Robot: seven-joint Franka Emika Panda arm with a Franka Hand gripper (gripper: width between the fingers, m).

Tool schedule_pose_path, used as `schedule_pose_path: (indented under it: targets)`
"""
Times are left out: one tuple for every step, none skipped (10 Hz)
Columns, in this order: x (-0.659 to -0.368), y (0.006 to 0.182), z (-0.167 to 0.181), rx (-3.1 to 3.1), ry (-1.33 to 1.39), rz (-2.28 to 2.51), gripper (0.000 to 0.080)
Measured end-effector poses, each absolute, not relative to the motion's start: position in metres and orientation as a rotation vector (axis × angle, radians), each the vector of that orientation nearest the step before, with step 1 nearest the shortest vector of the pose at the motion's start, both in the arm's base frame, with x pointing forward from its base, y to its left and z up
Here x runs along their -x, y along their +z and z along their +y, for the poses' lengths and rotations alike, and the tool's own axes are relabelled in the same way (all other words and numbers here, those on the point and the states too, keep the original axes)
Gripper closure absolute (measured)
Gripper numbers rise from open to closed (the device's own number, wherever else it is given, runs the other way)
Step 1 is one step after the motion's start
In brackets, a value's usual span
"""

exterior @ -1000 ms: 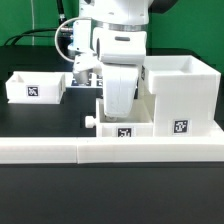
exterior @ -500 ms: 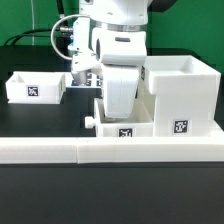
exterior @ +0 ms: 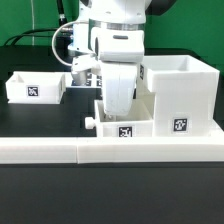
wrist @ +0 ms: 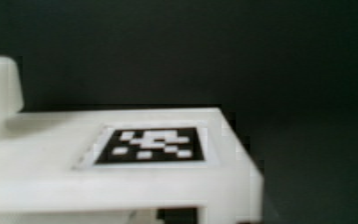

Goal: Assemble drawer

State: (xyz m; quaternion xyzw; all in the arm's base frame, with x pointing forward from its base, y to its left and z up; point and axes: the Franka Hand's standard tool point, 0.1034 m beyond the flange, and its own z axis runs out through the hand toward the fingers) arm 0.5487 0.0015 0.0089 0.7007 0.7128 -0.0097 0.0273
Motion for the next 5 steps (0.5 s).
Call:
schedule_pose_path:
  targets:
    - [-0.5487, 0.0087, 0.002, -2.167, -0.03, 2.199, 0.0757]
    - [-0.5489, 0.0084, 0.0054, -2.17, -0.027, 2.197, 0.0757]
    - [-0.5491, 0.0083, 0.0069, -2.165, -0.038, 2.206, 0.0757]
    - [-0.5501, 0.0088, 0.0069, -2.147, -0.051, 2.221, 0.0757]
    - [-0.55, 0.0087, 0.0062, -2.149, -0.051, 2.218, 0.0757]
